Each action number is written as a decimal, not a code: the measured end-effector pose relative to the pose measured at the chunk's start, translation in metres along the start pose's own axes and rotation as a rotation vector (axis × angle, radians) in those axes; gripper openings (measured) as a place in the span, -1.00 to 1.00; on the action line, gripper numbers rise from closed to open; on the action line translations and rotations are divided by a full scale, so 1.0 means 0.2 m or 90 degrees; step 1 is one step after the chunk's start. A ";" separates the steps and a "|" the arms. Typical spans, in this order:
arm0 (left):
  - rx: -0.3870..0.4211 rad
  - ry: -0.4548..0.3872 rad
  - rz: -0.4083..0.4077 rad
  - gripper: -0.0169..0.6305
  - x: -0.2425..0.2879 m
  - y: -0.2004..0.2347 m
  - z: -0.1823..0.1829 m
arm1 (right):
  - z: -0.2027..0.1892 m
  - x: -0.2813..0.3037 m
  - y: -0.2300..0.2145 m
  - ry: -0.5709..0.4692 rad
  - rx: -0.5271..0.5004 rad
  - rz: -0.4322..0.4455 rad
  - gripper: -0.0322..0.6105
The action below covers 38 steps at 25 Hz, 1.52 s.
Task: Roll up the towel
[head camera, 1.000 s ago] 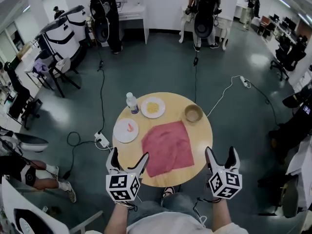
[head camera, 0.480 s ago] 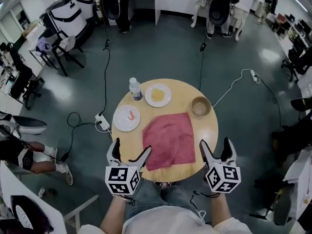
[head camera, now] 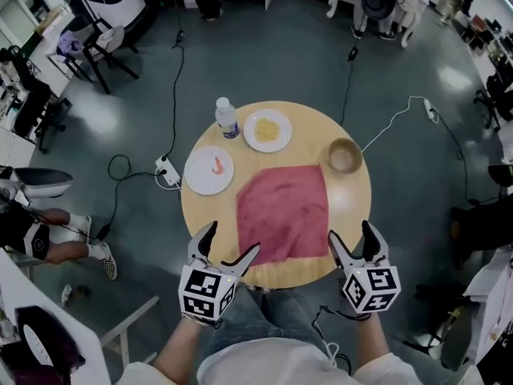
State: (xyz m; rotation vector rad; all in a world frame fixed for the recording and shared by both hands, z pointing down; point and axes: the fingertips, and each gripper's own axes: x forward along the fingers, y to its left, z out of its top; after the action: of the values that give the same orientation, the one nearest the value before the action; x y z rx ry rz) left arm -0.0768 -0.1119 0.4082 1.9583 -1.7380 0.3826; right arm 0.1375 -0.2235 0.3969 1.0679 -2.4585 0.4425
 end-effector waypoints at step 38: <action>0.461 0.386 -0.283 -0.61 0.12 -0.24 -0.85 | -0.84 0.09 0.14 0.382 -0.559 0.426 -0.63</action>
State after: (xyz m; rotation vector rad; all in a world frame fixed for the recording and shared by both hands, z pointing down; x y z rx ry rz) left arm -0.0065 -0.0386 0.5546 2.2673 -0.7922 1.4069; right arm 0.1477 -0.1427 0.5468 -0.2317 -2.0133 -0.1448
